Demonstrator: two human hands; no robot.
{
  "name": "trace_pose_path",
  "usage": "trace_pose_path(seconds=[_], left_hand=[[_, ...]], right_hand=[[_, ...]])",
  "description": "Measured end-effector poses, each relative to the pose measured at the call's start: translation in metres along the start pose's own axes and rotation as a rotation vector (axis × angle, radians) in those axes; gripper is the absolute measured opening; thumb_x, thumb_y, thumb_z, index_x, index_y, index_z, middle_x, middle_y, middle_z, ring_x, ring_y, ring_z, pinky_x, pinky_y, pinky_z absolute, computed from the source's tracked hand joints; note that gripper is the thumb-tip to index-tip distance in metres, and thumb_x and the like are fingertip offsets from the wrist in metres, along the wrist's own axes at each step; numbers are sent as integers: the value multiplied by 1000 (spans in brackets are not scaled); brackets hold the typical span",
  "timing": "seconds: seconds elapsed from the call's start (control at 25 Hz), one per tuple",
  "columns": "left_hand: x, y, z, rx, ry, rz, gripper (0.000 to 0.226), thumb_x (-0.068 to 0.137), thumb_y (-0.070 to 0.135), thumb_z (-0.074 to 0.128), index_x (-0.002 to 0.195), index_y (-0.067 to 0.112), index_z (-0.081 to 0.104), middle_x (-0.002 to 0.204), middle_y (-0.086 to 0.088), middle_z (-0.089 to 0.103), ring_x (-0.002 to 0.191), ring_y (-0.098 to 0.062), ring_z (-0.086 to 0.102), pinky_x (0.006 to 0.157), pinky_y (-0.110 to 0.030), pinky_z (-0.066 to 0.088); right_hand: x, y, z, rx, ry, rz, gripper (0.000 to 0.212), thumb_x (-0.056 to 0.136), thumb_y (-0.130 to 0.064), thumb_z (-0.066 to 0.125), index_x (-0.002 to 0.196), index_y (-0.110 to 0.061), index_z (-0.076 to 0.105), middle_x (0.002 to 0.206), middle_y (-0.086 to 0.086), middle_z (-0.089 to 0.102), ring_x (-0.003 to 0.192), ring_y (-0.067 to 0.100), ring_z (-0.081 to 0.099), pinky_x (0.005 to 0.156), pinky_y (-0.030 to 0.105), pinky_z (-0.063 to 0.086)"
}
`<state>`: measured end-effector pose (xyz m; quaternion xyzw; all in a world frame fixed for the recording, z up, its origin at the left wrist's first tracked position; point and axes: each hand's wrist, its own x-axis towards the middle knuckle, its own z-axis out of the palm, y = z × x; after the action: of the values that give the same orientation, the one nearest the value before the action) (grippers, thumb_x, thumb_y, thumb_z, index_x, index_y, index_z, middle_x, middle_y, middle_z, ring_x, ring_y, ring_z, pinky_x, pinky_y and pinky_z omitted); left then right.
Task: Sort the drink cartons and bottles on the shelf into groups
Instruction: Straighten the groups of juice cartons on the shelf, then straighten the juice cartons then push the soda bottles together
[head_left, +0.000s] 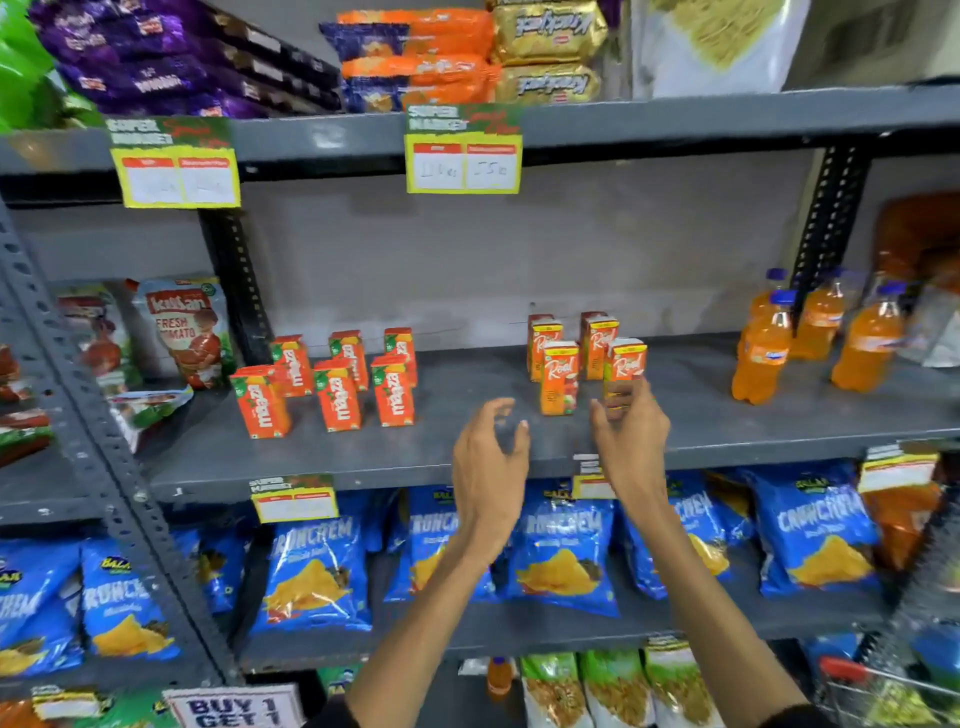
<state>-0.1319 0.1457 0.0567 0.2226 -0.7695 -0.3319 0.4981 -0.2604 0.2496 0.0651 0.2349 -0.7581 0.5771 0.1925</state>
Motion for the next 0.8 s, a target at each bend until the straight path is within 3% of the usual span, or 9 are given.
trace_pose_path(seconds=[0.08, 0.16, 0.28, 0.52, 0.8], left_hand=[[5, 20, 38, -40, -58, -76, 31, 88, 23, 74, 117, 22, 64, 114, 4, 73, 105, -18, 67, 87, -40, 56], [16, 29, 68, -1, -76, -139, 42, 86, 27, 75, 123, 20, 58, 117, 0, 70, 109, -22, 65, 84, -38, 54], [33, 30, 98, 159, -120, -214, 70, 82, 30, 80, 137, 9, 44, 129, -12, 59, 118, -30, 59, 87, -43, 51], [44, 13, 111, 303, -47, -230, 50, 82, 23, 82, 118, 9, 50, 112, -11, 68, 99, -30, 68, 78, -42, 57], [40, 13, 116, 353, -22, -204, 52, 84, 30, 80, 119, 8, 50, 110, -14, 69, 97, -31, 70, 80, -47, 60]], right_hand=[[31, 31, -14, -90, 3, 56, 37, 86, -22, 70, 115, -8, 52, 113, 15, 63, 101, 32, 63, 87, 38, 52], [55, 46, -18, -193, -102, 108, 63, 79, -24, 78, 127, 1, 47, 127, 24, 54, 119, 41, 52, 98, 45, 43], [74, 50, -12, -220, -268, 171, 91, 70, -33, 87, 136, 5, 38, 135, 25, 49, 126, 42, 48, 105, 48, 42], [83, 65, 8, -220, -296, 153, 68, 67, -34, 88, 115, -7, 49, 112, 15, 68, 106, 34, 67, 90, 49, 56], [78, 64, 10, -295, -263, 104, 63, 71, -40, 85, 112, -11, 47, 112, 14, 68, 106, 35, 66, 89, 50, 55]])
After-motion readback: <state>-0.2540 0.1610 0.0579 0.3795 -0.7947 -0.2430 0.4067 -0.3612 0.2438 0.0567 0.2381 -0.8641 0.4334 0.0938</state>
